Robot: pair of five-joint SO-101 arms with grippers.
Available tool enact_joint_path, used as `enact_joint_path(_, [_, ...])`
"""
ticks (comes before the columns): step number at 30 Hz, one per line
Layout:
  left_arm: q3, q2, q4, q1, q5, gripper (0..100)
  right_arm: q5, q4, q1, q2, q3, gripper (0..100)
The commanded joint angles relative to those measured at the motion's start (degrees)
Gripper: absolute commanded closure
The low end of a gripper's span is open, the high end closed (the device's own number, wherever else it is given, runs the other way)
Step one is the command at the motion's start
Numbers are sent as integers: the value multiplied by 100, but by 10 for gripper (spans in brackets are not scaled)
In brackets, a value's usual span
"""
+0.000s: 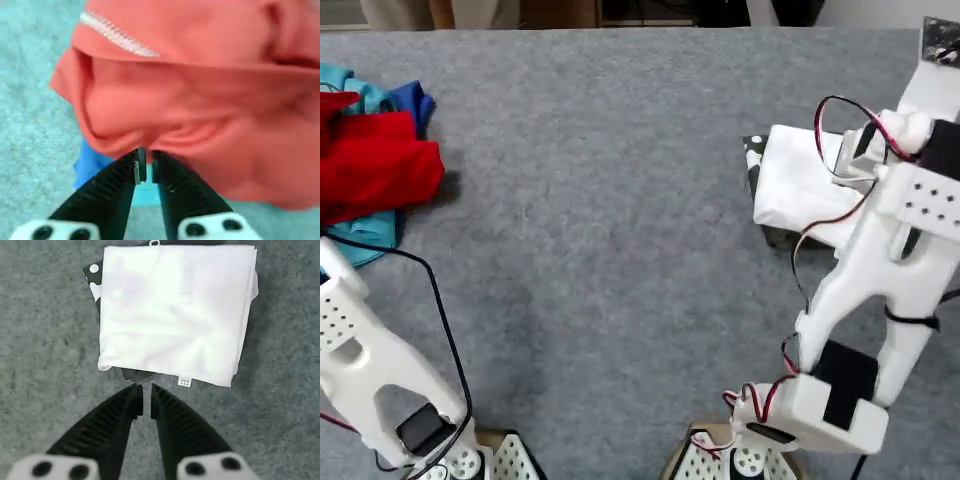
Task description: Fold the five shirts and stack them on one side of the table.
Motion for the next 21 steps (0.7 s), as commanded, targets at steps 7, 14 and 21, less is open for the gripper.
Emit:
enact_joint_path(7, [-1574,-1640,378,1213,369,982,-70,105,-31,-435,-4,954])
enact_joint_path(14, [1231,-3371,237,1389,343,981,-53,105,-31,-462,48,954])
enact_joint_path(21, [3754,-3073,-1943,-308,334,816,-70,79,-84,-462,760,954])
